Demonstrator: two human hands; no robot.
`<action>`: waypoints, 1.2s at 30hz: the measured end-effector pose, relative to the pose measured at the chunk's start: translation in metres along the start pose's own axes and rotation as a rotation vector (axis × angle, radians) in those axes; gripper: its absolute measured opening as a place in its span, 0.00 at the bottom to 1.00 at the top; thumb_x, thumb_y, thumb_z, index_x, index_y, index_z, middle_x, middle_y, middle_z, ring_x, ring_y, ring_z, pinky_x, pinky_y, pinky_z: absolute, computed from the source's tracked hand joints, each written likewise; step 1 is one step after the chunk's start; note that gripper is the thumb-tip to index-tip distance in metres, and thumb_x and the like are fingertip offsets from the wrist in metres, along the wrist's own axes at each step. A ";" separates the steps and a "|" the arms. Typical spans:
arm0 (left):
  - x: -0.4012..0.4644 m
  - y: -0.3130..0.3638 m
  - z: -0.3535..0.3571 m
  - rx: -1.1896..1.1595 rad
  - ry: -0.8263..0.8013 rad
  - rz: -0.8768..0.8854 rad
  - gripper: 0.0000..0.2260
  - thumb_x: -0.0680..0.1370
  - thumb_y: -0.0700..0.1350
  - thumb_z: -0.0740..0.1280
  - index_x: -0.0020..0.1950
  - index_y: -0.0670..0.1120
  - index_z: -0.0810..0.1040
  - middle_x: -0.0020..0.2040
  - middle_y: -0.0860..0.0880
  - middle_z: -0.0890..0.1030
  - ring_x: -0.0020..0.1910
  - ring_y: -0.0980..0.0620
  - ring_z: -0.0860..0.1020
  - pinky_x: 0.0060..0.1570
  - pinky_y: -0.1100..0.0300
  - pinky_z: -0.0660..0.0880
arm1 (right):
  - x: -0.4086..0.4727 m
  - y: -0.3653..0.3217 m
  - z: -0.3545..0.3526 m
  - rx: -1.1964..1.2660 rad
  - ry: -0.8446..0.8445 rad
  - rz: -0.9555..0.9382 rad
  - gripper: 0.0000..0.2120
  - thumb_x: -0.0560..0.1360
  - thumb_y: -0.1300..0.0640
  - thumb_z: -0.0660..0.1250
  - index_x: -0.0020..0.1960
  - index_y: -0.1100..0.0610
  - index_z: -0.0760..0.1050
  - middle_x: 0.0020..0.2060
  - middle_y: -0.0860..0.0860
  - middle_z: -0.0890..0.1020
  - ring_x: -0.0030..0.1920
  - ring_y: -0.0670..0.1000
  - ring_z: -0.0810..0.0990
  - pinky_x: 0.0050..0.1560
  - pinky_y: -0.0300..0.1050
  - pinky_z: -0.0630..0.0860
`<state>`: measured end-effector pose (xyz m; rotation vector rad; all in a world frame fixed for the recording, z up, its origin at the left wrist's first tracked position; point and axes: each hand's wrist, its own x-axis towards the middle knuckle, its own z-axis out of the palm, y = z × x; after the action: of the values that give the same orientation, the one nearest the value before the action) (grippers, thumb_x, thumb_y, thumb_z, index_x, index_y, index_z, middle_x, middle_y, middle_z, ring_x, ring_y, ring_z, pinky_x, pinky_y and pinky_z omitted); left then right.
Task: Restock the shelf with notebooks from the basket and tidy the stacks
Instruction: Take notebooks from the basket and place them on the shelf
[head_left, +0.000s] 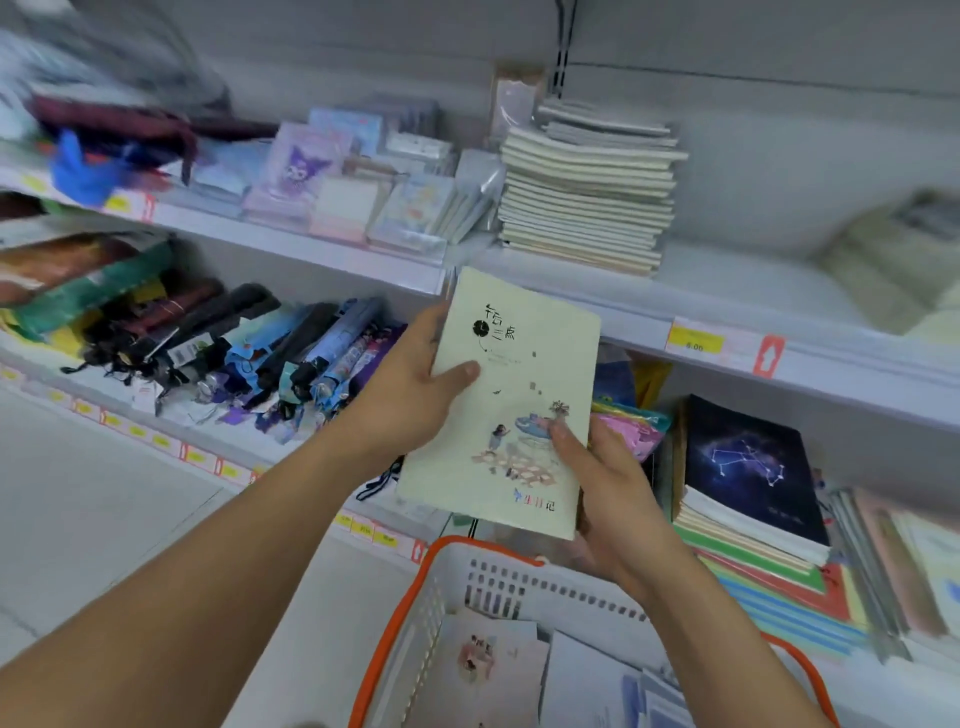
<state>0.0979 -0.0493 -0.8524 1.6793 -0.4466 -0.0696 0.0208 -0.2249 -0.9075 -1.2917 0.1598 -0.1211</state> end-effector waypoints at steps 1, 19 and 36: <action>0.000 0.004 0.001 -0.033 0.043 0.014 0.18 0.81 0.39 0.63 0.66 0.57 0.69 0.58 0.55 0.81 0.52 0.57 0.82 0.46 0.60 0.80 | -0.007 -0.007 0.005 0.022 -0.044 -0.028 0.16 0.80 0.56 0.64 0.67 0.52 0.72 0.60 0.51 0.83 0.58 0.56 0.84 0.55 0.61 0.80; 0.008 0.039 0.005 -0.323 0.197 -0.035 0.18 0.82 0.56 0.54 0.67 0.52 0.72 0.52 0.49 0.84 0.50 0.49 0.84 0.47 0.49 0.82 | 0.139 -0.264 0.022 0.149 0.141 -0.107 0.07 0.82 0.68 0.58 0.54 0.71 0.73 0.51 0.63 0.78 0.49 0.60 0.82 0.34 0.45 0.83; -0.014 -0.014 0.014 0.961 -0.782 -0.380 0.15 0.79 0.55 0.64 0.62 0.49 0.77 0.55 0.49 0.82 0.49 0.53 0.81 0.49 0.57 0.78 | -0.034 0.231 -0.074 -0.983 0.079 0.665 0.41 0.67 0.40 0.77 0.71 0.59 0.66 0.67 0.56 0.74 0.64 0.56 0.76 0.63 0.50 0.76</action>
<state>0.0845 -0.0564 -0.8714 2.6504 -0.8087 -0.9402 -0.0258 -0.2262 -1.1481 -2.1310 0.7743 0.5433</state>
